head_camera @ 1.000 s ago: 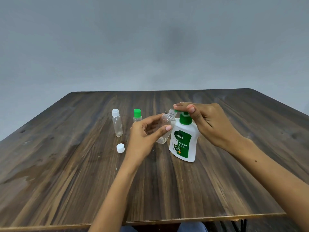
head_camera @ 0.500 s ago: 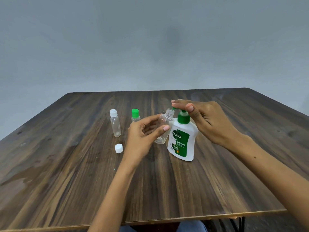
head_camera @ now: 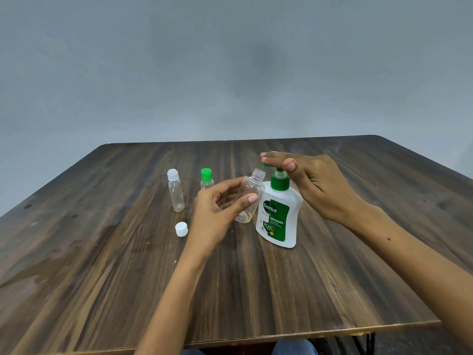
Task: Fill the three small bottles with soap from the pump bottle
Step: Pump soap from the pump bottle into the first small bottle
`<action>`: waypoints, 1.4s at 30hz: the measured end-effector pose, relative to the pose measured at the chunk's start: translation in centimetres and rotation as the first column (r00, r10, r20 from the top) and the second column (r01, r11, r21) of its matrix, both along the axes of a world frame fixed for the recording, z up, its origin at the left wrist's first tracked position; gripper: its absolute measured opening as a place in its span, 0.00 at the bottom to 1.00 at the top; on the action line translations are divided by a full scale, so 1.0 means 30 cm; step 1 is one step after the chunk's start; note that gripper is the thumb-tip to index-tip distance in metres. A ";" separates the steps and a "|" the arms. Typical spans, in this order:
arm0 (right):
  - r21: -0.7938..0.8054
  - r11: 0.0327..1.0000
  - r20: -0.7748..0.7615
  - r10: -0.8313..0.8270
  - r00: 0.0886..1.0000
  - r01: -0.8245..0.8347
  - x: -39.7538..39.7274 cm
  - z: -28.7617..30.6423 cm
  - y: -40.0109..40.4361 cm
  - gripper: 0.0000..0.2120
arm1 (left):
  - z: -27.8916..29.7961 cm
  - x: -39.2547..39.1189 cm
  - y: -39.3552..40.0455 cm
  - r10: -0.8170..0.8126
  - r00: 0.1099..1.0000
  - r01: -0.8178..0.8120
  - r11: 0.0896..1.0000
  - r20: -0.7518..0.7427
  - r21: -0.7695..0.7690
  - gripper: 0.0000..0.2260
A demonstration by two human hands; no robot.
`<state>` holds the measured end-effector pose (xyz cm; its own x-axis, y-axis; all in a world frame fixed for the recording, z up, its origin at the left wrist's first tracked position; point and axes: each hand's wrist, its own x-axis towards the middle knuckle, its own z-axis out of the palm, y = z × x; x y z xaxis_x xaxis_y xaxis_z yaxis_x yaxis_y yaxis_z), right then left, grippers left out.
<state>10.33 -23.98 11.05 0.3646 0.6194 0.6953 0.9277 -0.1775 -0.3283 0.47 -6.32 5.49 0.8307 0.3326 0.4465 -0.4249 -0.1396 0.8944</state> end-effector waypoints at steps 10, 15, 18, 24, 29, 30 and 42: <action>0.027 1.000 -0.013 -0.014 1.000 0.014 -0.007 -0.017 0.000 0.36 | -0.006 0.006 0.004 0.018 1.000 -0.018 1.000 -0.005 0.021 0.22; 0.009 1.000 0.012 -0.021 1.000 0.021 -0.006 -0.014 0.001 0.36 | -0.002 0.005 0.004 0.019 1.000 -0.019 1.000 -0.011 0.006 0.21; 0.046 0.999 0.001 -0.022 1.000 0.022 -0.011 -0.031 0.006 0.34 | -0.009 0.009 -0.001 0.011 1.000 -0.011 1.000 -0.017 0.000 0.21; 0.010 1.000 -0.009 -0.030 1.000 0.030 -0.006 -0.023 -0.002 0.35 | -0.012 0.006 -0.002 0.006 1.000 -0.007 1.000 -0.015 -0.010 0.21; 0.003 1.000 0.022 -0.019 1.000 0.018 -0.006 -0.037 0.000 0.33 | -0.006 0.014 -0.003 0.003 1.000 -0.004 1.000 -0.009 -0.018 0.21; 0.013 1.000 0.018 -0.014 1.000 0.014 -0.007 -0.043 0.001 0.33 | -0.005 0.014 -0.006 0.002 1.000 -0.002 1.000 -0.008 -0.018 0.21; 0.024 1.000 0.004 -0.007 1.000 0.007 0.000 -0.026 0.001 0.33 | 0.004 0.013 0.002 -0.003 1.000 0.003 1.000 -0.010 -0.004 0.22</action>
